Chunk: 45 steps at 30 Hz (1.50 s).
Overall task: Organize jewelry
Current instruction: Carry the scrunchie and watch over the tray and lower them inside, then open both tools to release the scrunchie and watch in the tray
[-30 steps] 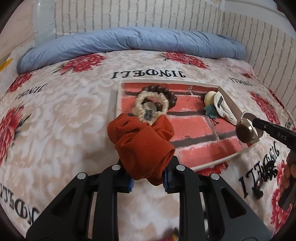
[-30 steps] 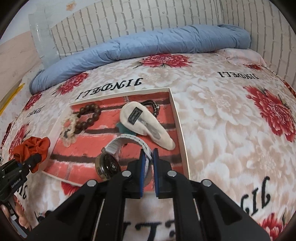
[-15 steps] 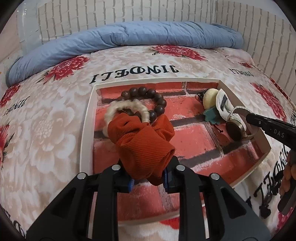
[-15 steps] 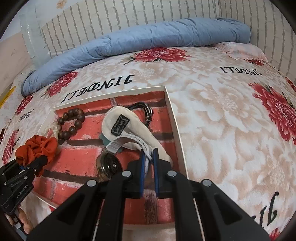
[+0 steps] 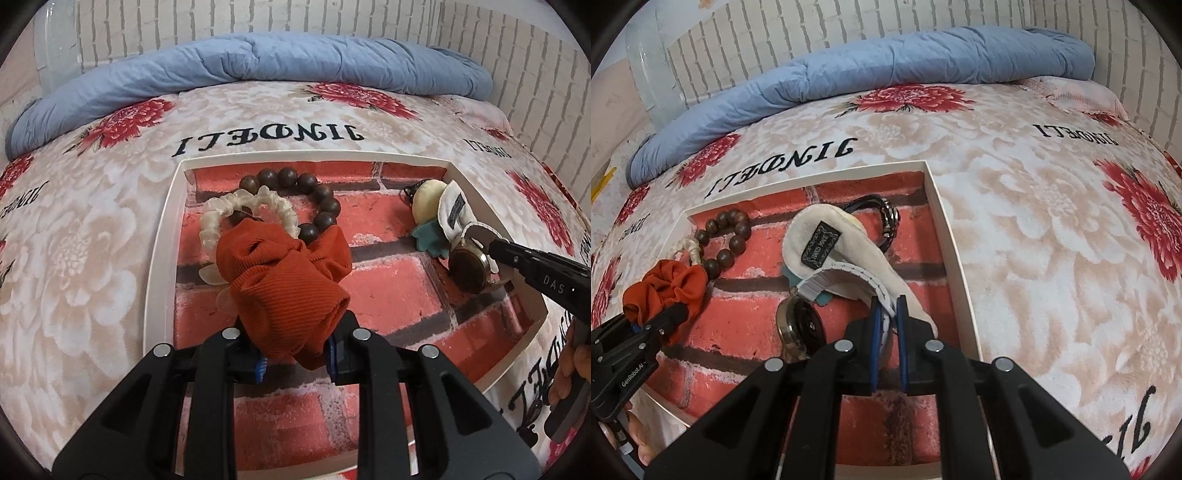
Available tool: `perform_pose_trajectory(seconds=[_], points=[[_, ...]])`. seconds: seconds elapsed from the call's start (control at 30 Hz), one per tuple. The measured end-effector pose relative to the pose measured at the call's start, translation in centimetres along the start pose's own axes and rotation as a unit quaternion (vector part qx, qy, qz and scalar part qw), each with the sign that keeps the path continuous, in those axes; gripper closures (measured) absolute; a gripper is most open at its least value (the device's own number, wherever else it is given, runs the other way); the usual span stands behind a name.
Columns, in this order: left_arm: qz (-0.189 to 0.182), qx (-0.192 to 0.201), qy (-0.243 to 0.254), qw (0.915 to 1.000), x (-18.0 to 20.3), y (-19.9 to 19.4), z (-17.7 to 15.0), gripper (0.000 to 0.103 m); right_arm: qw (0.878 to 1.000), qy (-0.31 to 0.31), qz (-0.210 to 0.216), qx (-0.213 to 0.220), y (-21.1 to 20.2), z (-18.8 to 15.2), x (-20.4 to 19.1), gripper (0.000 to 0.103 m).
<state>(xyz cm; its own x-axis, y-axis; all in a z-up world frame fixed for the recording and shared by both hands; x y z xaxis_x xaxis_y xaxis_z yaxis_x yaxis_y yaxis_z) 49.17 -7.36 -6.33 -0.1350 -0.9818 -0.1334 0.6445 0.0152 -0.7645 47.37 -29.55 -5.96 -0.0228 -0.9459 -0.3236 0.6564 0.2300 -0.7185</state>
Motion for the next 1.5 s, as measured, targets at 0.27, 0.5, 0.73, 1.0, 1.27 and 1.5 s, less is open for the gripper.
perform_pose_trajectory(seconds=[0.27, 0.5, 0.73, 1.0, 1.27, 1.5], points=[[0.006, -0.011, -0.006, 0.9999, -0.5, 1.1, 0.1, 0.080, 0.999, -0.024, -0.018, -0.019, 0.8, 0.2, -0.8, 0.095], [0.012, -0.018, -0.021, 0.9995, -1.2, 2.0, 0.2, 0.078, 0.998, -0.043, -0.025, -0.033, 1.8, 0.4, -1.0, 0.095], [0.028, -0.020, -0.023, 0.9991, -1.3, 2.3, 0.6, 0.071, 0.997, -0.056, -0.032, -0.045, 2.8, 0.6, -1.1, 0.094], [0.051, -0.014, -0.017, 0.9984, -1.1, 1.8, 0.5, 0.052, 0.997, -0.052, -0.019, -0.051, 2.9, 0.4, -1.2, 0.089], [0.062, -0.001, -0.019, 0.9979, -1.9, -1.3, 0.7, 0.039, 0.997, -0.059, -0.004, -0.043, 0.0, 0.7, -1.7, 0.055], [0.097, 0.043, -0.029, 0.9939, -3.5, -7.3, 0.2, 0.009, 0.997, -0.080, 0.010, -0.010, -4.5, 0.0, -3.0, 0.032]])
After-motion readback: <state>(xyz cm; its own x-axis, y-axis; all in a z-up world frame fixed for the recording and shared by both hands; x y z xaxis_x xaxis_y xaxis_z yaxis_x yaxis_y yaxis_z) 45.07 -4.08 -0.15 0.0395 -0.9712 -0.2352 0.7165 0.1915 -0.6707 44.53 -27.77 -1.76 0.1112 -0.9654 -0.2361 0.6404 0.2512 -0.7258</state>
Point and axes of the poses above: each gripper's, at about its wrist camera, not at the fingertips, and y roughly the way its jaws point, x to its right, z to its top, the point moved 5 cm from there along y, roughly the way its jaws point, and after that the axes turned 14 degrees about z, right-handed, at the moved point
